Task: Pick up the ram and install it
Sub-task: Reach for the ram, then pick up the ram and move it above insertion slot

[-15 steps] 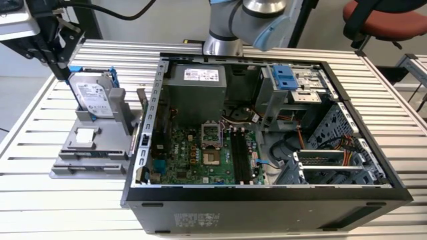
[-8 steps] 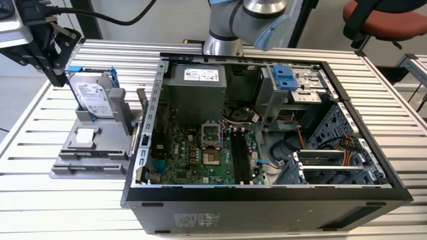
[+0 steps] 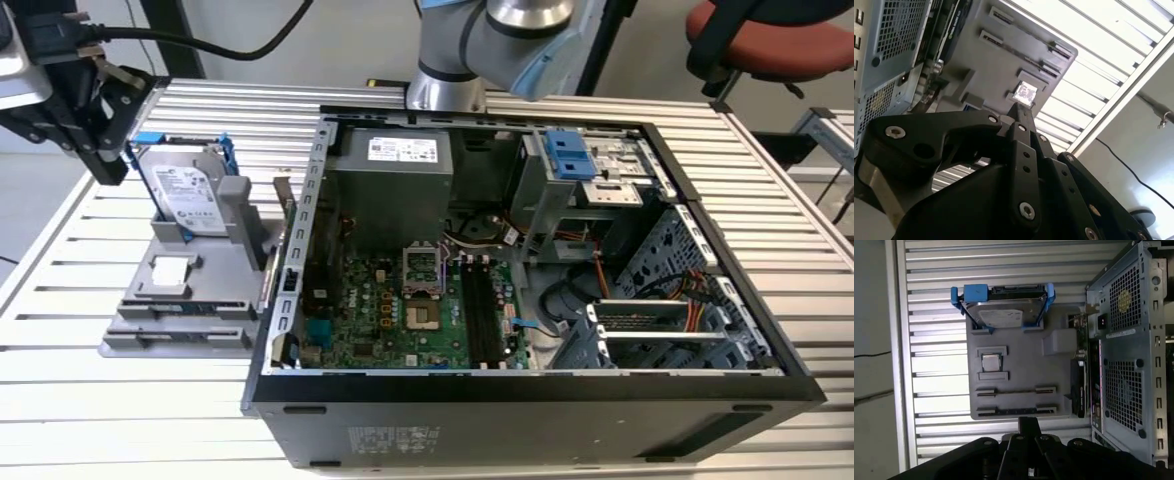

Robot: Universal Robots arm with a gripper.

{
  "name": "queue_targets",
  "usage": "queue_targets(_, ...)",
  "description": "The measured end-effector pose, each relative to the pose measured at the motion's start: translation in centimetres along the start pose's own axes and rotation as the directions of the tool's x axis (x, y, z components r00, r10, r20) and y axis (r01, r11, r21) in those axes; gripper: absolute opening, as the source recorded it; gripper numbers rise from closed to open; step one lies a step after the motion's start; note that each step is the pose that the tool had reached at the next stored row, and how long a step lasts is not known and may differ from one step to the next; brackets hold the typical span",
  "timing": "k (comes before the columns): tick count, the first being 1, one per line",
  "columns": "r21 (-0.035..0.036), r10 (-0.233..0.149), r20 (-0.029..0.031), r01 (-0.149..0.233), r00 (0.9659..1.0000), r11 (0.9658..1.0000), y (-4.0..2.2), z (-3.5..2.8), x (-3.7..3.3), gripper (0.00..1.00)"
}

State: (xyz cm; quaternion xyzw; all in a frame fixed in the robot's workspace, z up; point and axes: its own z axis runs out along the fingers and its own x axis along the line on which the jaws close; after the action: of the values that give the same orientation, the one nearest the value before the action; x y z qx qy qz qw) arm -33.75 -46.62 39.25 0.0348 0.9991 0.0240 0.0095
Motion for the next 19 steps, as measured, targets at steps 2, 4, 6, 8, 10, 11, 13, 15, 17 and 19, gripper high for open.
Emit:
queue_targets(2, 0.0000, 0.000, -0.0001, 0.000, 1.0000, 1.0000, -0.38, -0.02, -0.03, 0.00)
queue_targets(4, 0.0001, 0.000, -0.0001, 0.000, 1.0000, 1.0000, -0.71, -0.04, -0.05, 0.00)
queue_targets(6, 0.0001, 0.000, -0.0001, 0.000, 1.0000, 1.0000, -1.02, -0.05, -0.07, 0.00)
queue_targets(8, 0.0001, 0.000, -0.0001, 0.000, 1.0000, 1.0000, -1.28, -0.07, -0.09, 0.00)
queue_targets(10, 0.0001, 0.000, -0.0002, 0.000, 1.0000, 1.0000, -1.46, -0.08, -0.10, 0.00)
queue_targets(11, 0.0001, 0.000, -0.0001, 0.000, 1.0000, 1.0000, -1.46, -0.08, -0.10, 0.00)
queue_targets(13, 0.0001, 0.000, -0.0001, 0.000, 1.0000, 1.0000, -1.50, -0.08, -0.11, 0.00)
queue_targets(15, 0.0001, 0.000, -0.0001, 0.000, 1.0000, 1.0000, -1.54, -0.08, -0.11, 0.00)
queue_targets(17, 0.0001, 0.000, -0.0001, 0.000, 1.0000, 1.0000, -1.54, -0.08, -0.11, 0.00)
queue_targets(19, 0.0001, 0.000, -0.0001, 0.000, 1.0000, 1.0000, -1.55, -0.08, -0.11, 0.00)
